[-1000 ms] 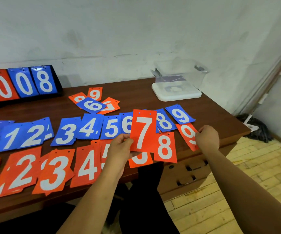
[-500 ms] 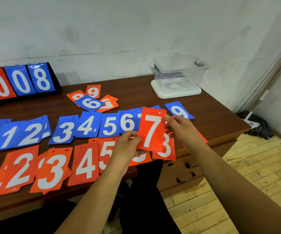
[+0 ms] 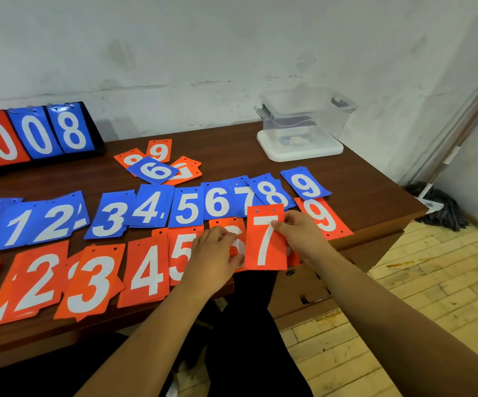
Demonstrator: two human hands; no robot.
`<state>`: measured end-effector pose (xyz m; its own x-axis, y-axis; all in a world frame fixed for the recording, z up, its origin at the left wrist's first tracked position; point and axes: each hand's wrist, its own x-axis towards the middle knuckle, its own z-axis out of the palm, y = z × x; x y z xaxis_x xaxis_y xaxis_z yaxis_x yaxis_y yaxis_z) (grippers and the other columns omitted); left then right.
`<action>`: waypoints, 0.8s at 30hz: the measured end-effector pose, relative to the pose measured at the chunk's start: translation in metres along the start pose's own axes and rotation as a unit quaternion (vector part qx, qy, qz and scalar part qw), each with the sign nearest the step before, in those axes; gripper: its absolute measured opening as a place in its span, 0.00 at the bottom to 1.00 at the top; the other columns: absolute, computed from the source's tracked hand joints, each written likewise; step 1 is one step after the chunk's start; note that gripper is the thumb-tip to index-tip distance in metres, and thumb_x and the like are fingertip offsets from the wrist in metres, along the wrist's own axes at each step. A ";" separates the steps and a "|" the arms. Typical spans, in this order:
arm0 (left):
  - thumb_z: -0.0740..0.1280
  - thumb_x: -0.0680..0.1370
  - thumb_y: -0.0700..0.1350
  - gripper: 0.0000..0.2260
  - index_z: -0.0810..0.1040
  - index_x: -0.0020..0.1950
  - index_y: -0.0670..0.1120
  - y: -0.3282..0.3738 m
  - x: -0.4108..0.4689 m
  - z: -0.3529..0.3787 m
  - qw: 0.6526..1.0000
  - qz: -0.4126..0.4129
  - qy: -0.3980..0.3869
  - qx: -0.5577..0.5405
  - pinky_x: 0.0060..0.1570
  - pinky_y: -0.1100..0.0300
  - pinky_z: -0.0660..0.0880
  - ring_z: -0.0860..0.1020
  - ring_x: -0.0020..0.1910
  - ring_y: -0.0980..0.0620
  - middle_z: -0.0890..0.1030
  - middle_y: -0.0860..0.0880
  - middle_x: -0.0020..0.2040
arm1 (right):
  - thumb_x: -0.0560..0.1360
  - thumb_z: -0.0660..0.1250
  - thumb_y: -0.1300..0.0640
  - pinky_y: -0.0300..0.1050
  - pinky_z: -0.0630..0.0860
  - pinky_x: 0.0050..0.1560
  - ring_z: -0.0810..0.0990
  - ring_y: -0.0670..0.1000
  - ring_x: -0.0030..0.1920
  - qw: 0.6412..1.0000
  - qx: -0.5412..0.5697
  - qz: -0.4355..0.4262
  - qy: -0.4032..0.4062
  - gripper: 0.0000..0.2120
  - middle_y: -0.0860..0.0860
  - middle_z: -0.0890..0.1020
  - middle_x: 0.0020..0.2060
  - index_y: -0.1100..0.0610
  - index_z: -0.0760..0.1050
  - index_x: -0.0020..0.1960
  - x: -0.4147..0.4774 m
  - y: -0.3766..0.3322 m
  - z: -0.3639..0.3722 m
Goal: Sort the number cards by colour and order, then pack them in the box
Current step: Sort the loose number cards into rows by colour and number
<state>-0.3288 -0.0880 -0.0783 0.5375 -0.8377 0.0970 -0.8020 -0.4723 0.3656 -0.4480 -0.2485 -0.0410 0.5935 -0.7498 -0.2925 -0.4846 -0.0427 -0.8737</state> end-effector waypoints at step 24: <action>0.63 0.79 0.58 0.21 0.70 0.70 0.52 -0.017 -0.008 -0.004 1.000 0.017 -0.007 0.024 0.69 0.56 0.64 0.64 0.70 0.54 0.69 0.53 0.69 | 0.76 0.67 0.45 0.48 0.75 0.62 0.75 0.53 0.62 0.905 -0.407 -0.093 0.084 0.22 0.54 0.78 0.60 0.57 0.73 0.64 0.021 0.004 0.029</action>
<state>-0.3188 -0.0723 -0.0817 0.5065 -0.8569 0.0958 -0.8314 -0.4559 0.3176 -0.4188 -0.2453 -0.0624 0.6408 -0.7662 -0.0477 -0.7394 -0.5993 -0.3068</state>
